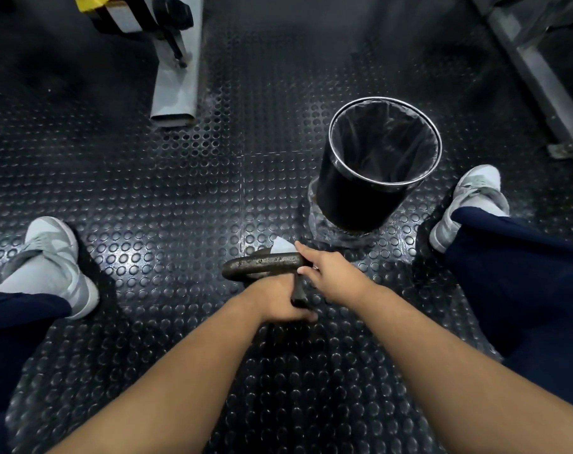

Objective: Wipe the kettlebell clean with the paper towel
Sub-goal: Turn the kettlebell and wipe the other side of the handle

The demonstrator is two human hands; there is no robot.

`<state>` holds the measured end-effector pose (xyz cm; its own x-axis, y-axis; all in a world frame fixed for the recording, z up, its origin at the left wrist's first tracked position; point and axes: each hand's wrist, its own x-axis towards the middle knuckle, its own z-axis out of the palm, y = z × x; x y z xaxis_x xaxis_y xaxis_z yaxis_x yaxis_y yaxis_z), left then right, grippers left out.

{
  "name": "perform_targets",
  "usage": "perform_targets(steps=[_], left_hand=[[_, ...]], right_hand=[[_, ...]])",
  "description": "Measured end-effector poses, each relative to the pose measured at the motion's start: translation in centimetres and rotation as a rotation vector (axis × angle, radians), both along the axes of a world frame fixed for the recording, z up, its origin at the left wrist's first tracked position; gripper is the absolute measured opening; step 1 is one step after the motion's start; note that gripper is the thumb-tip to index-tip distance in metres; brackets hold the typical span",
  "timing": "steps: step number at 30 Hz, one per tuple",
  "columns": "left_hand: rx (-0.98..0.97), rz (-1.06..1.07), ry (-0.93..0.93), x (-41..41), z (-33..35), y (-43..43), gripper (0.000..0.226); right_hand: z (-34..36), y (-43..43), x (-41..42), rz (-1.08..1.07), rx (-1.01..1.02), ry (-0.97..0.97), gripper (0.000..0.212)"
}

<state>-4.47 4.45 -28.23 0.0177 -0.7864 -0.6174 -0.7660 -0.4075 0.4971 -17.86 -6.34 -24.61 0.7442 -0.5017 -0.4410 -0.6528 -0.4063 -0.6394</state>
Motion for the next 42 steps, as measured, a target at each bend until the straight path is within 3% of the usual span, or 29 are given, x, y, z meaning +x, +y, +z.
perform_targets(steps=[3,12,16,18,21,23,32,35,38,42], left_hand=[[0.034,0.104,0.108,0.3,0.5,-0.8,0.066],[-0.197,0.167,0.014,-2.2,-3.1,2.9,0.078],[-0.095,0.367,0.149,-1.6,-1.4,0.3,0.038],[-0.086,0.326,0.14,-1.6,-1.4,0.0,0.042],[-0.099,0.237,0.065,-1.7,-1.7,1.3,0.075],[-0.098,0.186,0.025,-2.0,-1.9,2.5,0.084],[-0.072,-0.022,-0.245,-0.7,-2.0,-0.4,0.071],[-0.012,-0.085,-0.254,0.2,-1.8,-1.4,0.078],[-0.06,-0.022,-0.144,0.0,-0.4,0.3,0.067],[-0.117,-0.023,-0.189,-0.6,-0.8,2.9,0.072]], right_hand=[[-0.2,-0.4,0.2,0.026,-0.02,0.014,0.06],[-1.1,-0.1,-0.3,-0.002,0.018,0.001,0.059],[-1.5,-0.3,-0.1,-0.004,0.0,-0.006,0.059],[-1.6,-0.3,0.0,0.005,0.002,0.0,0.059],[-1.8,-0.3,-0.1,0.009,-0.002,0.012,0.059],[-2.0,-0.3,-0.1,0.011,0.01,0.007,0.059],[-1.5,-0.3,0.2,0.04,-0.008,0.002,0.06],[-1.8,-0.5,0.2,0.018,-0.013,-0.005,0.061],[-2.0,-0.5,0.1,0.005,-0.017,-0.014,0.061],[-2.5,-0.6,0.1,0.01,-0.005,-0.018,0.061]])
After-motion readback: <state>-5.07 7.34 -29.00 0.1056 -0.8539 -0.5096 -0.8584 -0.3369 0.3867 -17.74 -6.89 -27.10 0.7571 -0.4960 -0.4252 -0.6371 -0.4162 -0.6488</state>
